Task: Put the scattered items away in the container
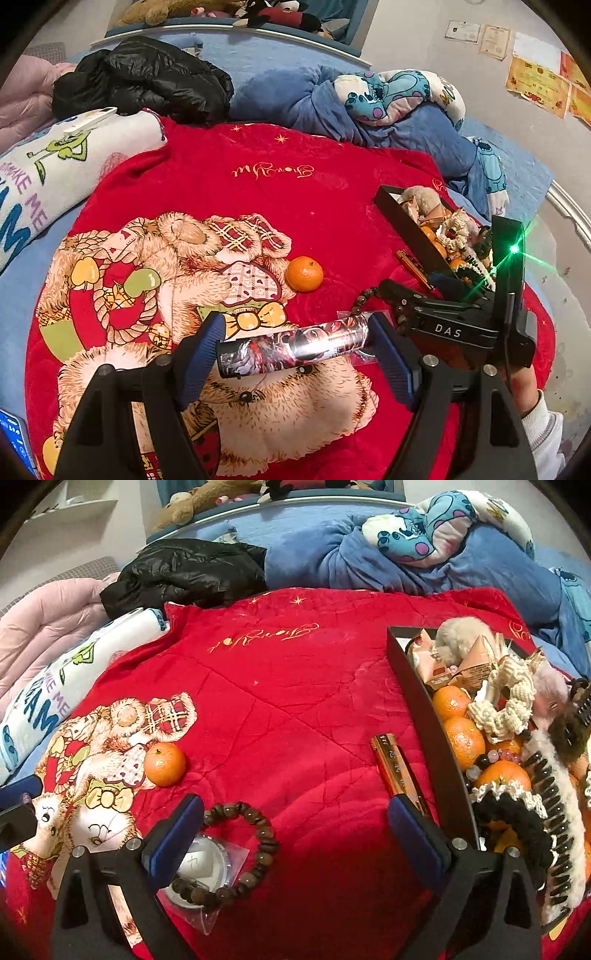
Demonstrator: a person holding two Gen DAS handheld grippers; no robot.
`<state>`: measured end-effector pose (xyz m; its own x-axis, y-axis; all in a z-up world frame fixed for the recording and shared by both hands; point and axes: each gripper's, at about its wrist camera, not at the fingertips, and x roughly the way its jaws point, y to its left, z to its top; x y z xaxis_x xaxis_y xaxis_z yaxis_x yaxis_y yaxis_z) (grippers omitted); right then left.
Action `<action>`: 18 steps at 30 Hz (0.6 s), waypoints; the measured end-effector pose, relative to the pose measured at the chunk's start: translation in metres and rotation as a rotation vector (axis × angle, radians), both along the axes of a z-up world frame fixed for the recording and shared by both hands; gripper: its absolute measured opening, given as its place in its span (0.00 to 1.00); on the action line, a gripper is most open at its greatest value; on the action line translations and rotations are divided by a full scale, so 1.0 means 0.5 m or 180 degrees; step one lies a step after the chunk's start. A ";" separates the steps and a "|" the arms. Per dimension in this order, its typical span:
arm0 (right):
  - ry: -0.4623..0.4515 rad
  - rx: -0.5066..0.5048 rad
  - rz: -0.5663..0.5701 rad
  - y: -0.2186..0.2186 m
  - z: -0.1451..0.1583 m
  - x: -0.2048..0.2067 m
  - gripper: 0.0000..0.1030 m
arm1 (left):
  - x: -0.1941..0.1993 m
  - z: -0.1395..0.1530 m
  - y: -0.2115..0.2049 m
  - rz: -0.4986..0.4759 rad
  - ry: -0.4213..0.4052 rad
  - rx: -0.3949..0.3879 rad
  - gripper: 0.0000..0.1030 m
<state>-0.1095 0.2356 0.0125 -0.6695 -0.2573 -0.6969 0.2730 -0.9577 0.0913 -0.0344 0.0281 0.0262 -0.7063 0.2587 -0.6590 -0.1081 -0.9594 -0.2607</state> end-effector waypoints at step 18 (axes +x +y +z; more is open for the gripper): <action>-0.0268 0.0937 -0.1159 -0.073 -0.038 -0.105 1.00 | 0.000 0.014 0.006 -0.0069 0.0158 -0.0109 0.78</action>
<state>-0.1620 0.1990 -0.0067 -0.6175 0.2002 -0.7607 -0.0821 -0.9782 -0.1909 -0.0345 0.0314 0.0330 -0.7328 0.2522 -0.6320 -0.1410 -0.9649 -0.2216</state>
